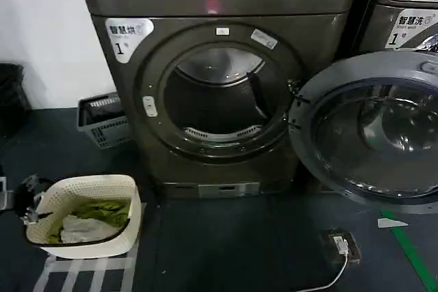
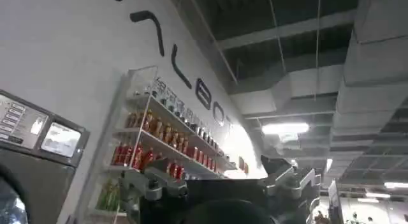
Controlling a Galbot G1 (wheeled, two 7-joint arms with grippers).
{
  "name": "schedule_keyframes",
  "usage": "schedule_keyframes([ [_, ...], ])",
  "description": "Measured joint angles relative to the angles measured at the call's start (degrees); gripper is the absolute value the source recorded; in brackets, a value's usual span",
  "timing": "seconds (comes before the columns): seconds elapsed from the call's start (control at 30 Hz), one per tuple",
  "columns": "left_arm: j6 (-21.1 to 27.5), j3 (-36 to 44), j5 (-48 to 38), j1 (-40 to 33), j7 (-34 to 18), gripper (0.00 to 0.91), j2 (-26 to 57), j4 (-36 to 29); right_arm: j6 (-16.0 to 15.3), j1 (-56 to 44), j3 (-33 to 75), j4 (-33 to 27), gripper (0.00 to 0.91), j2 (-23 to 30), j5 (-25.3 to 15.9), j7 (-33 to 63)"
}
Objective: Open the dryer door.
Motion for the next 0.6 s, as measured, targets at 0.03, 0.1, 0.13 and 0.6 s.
schedule_keyframes([
  [0.03, -0.1, 0.0, 0.0, 0.0, 0.0, 0.907, 0.0, 0.0, 0.0, 0.0, 0.0, 0.0, 0.907, 0.0, 0.0, 0.0],
  [0.1, -0.2, 0.0, 0.2, 0.1, 0.0, 0.907, 0.0, 0.1, 0.0, -0.1, 0.1, 0.0, 0.907, 0.0, 0.0, 0.0],
  [0.13, -0.3, 0.0, 0.3, 0.1, 0.1, 0.907, 0.0, 0.2, 0.0, -0.2, 0.2, 0.0, 0.907, 0.0, 0.0, -0.1],
  [0.6, -1.7, 0.2, 1.4, 0.3, 2.3, 0.907, 0.3, 0.2, 0.0, -0.5, 0.5, 0.3, 0.907, 0.3, 0.0, -0.4],
])
